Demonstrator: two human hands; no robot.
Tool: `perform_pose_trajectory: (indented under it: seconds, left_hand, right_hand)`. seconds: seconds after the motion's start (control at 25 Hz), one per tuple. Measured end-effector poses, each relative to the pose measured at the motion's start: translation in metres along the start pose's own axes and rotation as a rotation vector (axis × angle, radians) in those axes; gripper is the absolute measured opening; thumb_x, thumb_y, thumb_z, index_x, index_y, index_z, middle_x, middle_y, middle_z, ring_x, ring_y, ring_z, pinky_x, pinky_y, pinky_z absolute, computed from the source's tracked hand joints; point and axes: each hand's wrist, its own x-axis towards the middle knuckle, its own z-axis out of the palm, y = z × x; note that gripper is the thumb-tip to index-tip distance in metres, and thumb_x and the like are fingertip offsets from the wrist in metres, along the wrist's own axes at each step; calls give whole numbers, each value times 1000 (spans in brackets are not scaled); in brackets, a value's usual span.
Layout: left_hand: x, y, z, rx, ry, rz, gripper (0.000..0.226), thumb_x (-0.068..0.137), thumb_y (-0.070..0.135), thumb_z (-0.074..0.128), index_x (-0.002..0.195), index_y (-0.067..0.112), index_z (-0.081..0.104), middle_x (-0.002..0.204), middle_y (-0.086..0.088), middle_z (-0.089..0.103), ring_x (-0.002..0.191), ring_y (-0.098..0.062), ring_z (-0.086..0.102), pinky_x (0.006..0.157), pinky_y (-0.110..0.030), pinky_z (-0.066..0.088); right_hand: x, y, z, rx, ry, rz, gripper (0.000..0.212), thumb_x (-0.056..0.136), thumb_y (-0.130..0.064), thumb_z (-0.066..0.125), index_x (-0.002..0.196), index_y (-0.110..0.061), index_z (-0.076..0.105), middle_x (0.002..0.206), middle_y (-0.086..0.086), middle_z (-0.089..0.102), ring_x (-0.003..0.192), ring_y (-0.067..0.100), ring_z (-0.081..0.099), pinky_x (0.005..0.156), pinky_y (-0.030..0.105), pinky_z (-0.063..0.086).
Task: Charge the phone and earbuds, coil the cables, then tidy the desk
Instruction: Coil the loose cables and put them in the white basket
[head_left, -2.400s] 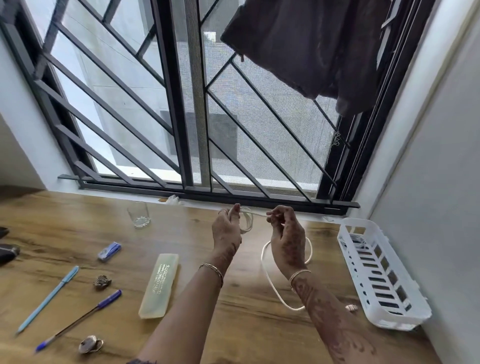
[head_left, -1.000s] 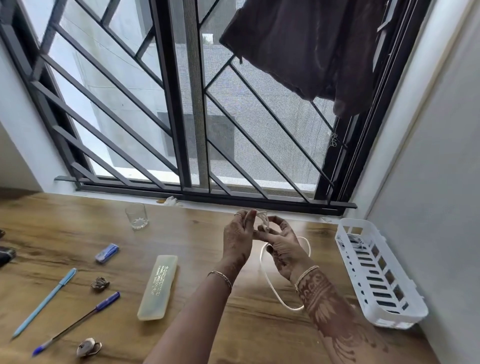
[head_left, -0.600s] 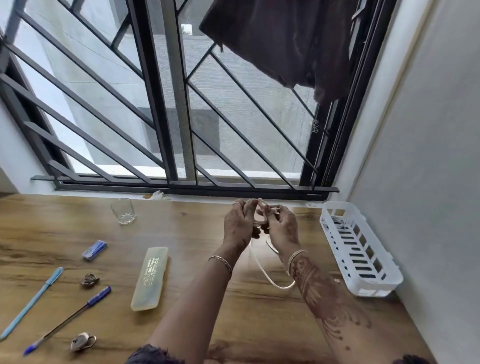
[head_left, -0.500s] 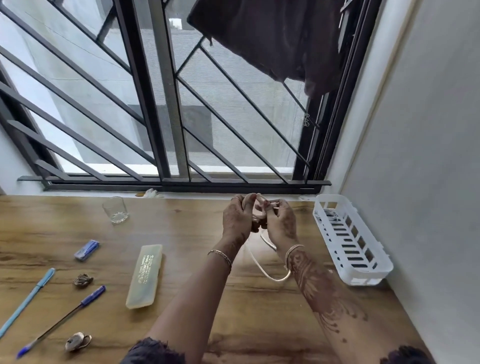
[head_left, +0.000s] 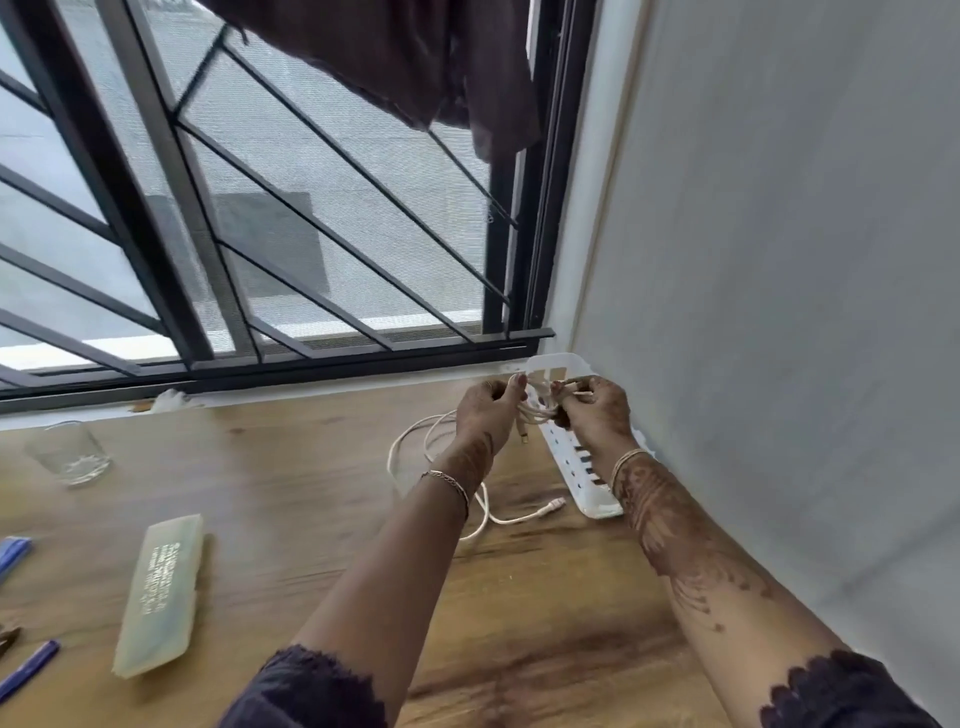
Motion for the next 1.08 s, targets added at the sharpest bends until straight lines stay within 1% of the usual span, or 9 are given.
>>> perform_pose_trajectory:
  seconds: [0.08, 0.2, 0.28, 0.36, 0.48, 0.6, 0.72, 0.92, 1.08]
  left_hand:
    - [5, 6, 17, -101, -83, -48, 25, 93, 33, 58, 82, 13, 69, 69, -2, 63, 59, -13, 54, 62, -28, 50]
    - [15, 11, 39, -201, -144, -138, 27, 91, 25, 63, 96, 0, 68, 72, -5, 64, 51, -9, 58, 63, -26, 56]
    - [24, 9, 49, -228, -128, -171, 25, 90, 24, 64, 99, 0, 66, 75, -4, 65, 49, -8, 59, 69, -29, 57]
    - [34, 1, 53, -243, -93, -207, 21, 91, 23, 62, 99, 3, 65, 78, -3, 64, 56, -13, 59, 75, -33, 57]
    - [49, -13, 52, -235, -40, -263, 12, 91, 19, 62, 94, 7, 63, 80, -5, 64, 60, -15, 59, 68, -29, 58]
    - [59, -26, 52, -236, -11, -314, 4, 89, 11, 61, 89, 8, 63, 79, -7, 64, 57, -16, 60, 60, -26, 56]
    - [63, -34, 57, -249, -13, -350, 5, 88, 7, 61, 84, 10, 62, 78, -7, 64, 57, -17, 60, 56, -24, 54]
    - [65, -40, 57, -279, -16, -375, 6, 89, 7, 60, 84, 10, 61, 77, -6, 62, 59, -17, 59, 58, -24, 55]
    - [62, -39, 48, -281, 0, -377, 7, 89, 4, 58, 94, 6, 62, 78, -6, 62, 60, -17, 59, 58, -23, 56]
  right_hand:
    - [16, -3, -24, -129, -16, -25, 4, 83, -12, 72, 81, -13, 69, 90, 15, 73, 84, 30, 71, 80, 41, 59]
    - [41, -8, -42, -407, -6, -118, 6, 83, -15, 71, 88, -13, 72, 93, 9, 74, 88, 26, 70, 84, 38, 57]
    - [54, -9, -48, -565, 11, -178, 5, 83, -17, 69, 87, -16, 72, 95, 7, 73, 91, 24, 68, 82, 30, 54]
    - [68, -5, -49, -657, 13, -189, 5, 84, -16, 68, 87, -18, 70, 98, 7, 73, 96, 26, 66, 81, 28, 51]
    - [85, 7, -42, -793, -32, -195, 7, 87, -15, 64, 90, -20, 68, 103, 8, 71, 101, 29, 63, 84, 31, 49]
    - [93, 24, -28, -934, -115, -263, 8, 90, -17, 62, 96, -18, 66, 102, 8, 69, 96, 29, 63, 80, 30, 48]
    - [99, 42, -18, -1005, -197, -274, 10, 91, -14, 61, 99, -15, 65, 104, 10, 67, 96, 29, 63, 85, 34, 51]
    - [100, 53, -10, -1058, -216, -334, 14, 91, -9, 55, 99, -13, 66, 102, 10, 67, 95, 29, 63, 84, 33, 51]
    - [98, 50, -9, -1053, -226, -335, 17, 94, -17, 56, 103, -12, 69, 104, 11, 69, 98, 29, 64, 90, 35, 53]
